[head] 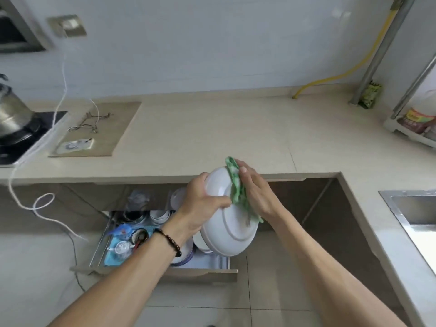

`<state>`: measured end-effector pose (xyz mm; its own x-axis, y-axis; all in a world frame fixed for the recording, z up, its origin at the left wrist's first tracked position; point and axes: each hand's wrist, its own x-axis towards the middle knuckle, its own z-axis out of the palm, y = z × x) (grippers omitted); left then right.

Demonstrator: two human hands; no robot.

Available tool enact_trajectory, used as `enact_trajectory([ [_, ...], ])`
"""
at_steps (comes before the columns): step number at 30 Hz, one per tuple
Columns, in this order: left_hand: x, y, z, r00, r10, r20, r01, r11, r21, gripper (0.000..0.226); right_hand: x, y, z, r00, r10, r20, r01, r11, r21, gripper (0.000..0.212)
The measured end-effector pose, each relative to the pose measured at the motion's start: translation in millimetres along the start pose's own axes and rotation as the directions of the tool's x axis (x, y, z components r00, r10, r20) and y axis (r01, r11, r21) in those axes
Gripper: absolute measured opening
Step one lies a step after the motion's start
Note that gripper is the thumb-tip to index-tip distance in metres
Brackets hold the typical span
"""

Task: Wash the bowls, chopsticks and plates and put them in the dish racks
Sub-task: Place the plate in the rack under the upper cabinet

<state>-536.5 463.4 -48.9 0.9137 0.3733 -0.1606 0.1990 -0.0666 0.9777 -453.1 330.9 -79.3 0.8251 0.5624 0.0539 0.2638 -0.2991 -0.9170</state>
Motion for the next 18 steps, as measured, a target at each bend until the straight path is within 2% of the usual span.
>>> enact_trajectory([
  [3,-1.2,-19.4,-21.7,0.999,0.033,-0.002,-0.033,0.999,0.007,0.040,-3.3,-3.8,49.3,0.996,-0.054,0.065,0.061,0.992,-0.110,0.046],
  [4,-1.4,-24.3,-30.3,0.999,0.038,-0.011,-0.038,0.998,0.059,0.039,-4.2,-3.0,63.5,0.996,-0.046,0.071,0.052,0.996,-0.076,0.047],
  [5,-2.3,-29.2,-39.5,0.999,0.039,-0.016,-0.037,0.991,0.130,0.039,-4.6,-1.3,72.8,0.999,-0.004,0.048,0.005,1.000,-0.008,0.045],
  [7,-1.6,-40.2,-59.3,0.997,0.069,0.023,-0.073,0.944,0.321,0.042,1.8,2.5,84.2,0.968,0.253,0.001,-0.245,0.936,0.253,0.040],
  [9,-0.6,-55.9,-79.3,0.979,0.106,0.175,-0.186,0.814,0.551,0.040,12.2,9.5,95.9,0.843,0.535,0.062,-0.499,0.732,0.465,0.046],
  [11,1.7,-78.4,-100.1,0.916,0.170,0.363,-0.396,0.509,0.764,0.031,22.3,21.0,115.7,0.766,0.634,0.111,-0.599,0.640,0.481,0.056],
  [12,4.9,-92.4,-112.7,0.857,0.234,0.459,-0.514,0.332,0.791,0.031,26.3,28.1,129.4,0.735,0.667,0.119,-0.633,0.612,0.474,0.050],
  [13,9.9,-108.4,-127.0,0.798,0.258,0.544,-0.595,0.200,0.778,0.033,29.1,32.6,144.0,0.719,0.688,0.103,-0.645,0.604,0.469,0.033],
  [15,22.8,-143.7,-156.4,0.717,0.292,0.633,-0.684,0.121,0.719,0.035,32.6,48.1,176.4,0.680,0.732,0.041,-0.690,0.620,0.372,0.002],
  [17,42.6,-196.0,-192.8,0.678,0.340,0.651,-0.720,0.135,0.680,0.025,35.4,72.6,216.7,0.611,0.792,-0.004,-0.760,0.587,0.278,0.011],
  [18,53.4,-218.4,-210.0,0.698,0.337,0.632,-0.708,0.196,0.678,0.024,38.4,84.4,237.4,0.586,0.810,-0.017,-0.777,0.568,0.272,0.012],
])
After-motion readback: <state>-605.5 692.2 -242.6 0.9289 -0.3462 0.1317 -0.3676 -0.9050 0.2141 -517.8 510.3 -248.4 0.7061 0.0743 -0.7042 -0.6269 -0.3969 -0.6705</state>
